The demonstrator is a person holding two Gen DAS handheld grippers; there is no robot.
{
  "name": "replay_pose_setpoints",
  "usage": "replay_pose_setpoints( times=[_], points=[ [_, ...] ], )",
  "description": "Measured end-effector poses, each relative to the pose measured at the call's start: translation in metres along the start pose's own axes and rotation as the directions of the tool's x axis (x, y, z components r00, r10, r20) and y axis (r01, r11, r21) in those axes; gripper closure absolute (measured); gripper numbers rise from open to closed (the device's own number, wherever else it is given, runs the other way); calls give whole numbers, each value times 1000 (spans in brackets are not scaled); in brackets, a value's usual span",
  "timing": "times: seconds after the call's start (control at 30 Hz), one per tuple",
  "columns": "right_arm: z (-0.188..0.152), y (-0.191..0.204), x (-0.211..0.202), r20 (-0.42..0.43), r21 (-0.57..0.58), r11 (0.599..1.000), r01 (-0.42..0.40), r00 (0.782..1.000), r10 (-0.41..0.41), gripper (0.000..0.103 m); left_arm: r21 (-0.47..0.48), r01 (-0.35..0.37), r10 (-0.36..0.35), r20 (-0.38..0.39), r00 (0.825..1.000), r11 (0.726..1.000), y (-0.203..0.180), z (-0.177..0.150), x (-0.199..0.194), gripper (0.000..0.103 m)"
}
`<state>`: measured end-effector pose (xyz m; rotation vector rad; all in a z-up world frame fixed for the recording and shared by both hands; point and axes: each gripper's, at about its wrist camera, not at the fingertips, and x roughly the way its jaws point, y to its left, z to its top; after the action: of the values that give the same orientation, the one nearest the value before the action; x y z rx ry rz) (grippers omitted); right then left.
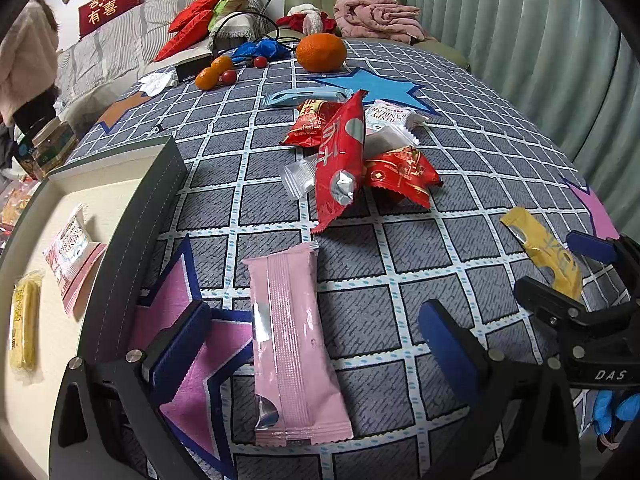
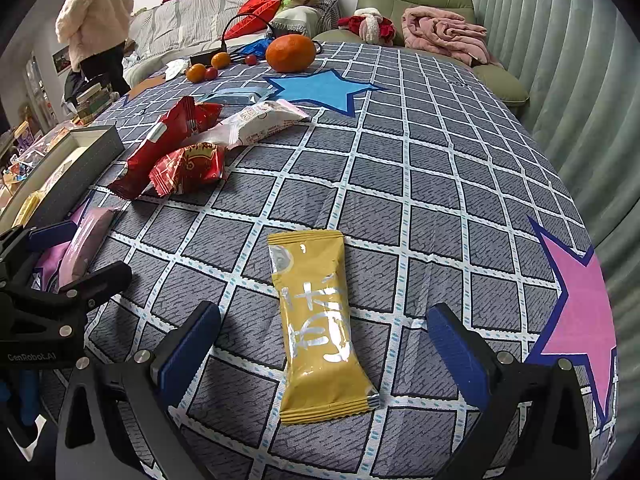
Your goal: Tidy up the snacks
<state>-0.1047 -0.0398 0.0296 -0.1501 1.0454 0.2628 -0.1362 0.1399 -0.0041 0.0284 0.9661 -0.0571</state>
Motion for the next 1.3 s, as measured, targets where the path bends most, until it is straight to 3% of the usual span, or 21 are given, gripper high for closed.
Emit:
replay_pose_setpoints(
  times=[0.17, 0.3, 0.37, 0.43, 0.53, 0.57, 0.6, 0.67, 0.87, 1.2, 1.3],
  points=[
    [12, -1, 3, -61, -3, 1000, 0, 998, 0, 0, 0, -4, 4, -31, 1000, 1000, 0, 6, 1, 0],
    [26, 2, 11, -159, 0, 1000, 1, 987, -1, 0, 1, -3, 3, -115, 993, 1000, 0, 17, 6, 1],
    [30, 2, 13, -186, 2, 1000, 3, 982, -3, 1, 5, 4, -4, -146, 989, 1000, -1, 20, 5, 6],
    [30, 3, 10, -182, 0, 1000, 3, 983, -3, 11, 17, 16, -14, -144, 990, 1000, -3, 18, 2, 18],
    [30, 4, 2, -168, -2, 1000, 11, 986, -11, 52, 32, 35, -30, -131, 991, 999, -6, 17, -5, 51],
    [30, 4, 0, -166, -2, 1000, 11, 986, -11, 75, 36, 44, -39, -128, 991, 998, -6, 16, -8, 74],
    [30, 3, -2, -167, 7, 1000, -3, 986, 5, 77, 30, 62, -58, -131, 990, 998, -4, 16, -10, 76],
    [24, 1, -8, -156, 47, 996, -72, 985, 78, 78, 5, 95, -93, -133, 987, 996, 1, 14, -15, 76],
    [21, 5, -22, -128, 82, 989, -126, 982, 136, 78, -9, 113, -113, -99, 989, 994, 12, 9, -37, 76],
    [31, 20, -32, -110, 69, 986, -154, 981, 161, 78, -31, 134, -135, -43, 990, 990, 24, 12, -65, 76],
    [30, 27, -20, -161, 36, 991, -127, 978, 132, 77, -35, 138, -139, -23, 990, 990, 27, 14, -74, 76]
  ],
)
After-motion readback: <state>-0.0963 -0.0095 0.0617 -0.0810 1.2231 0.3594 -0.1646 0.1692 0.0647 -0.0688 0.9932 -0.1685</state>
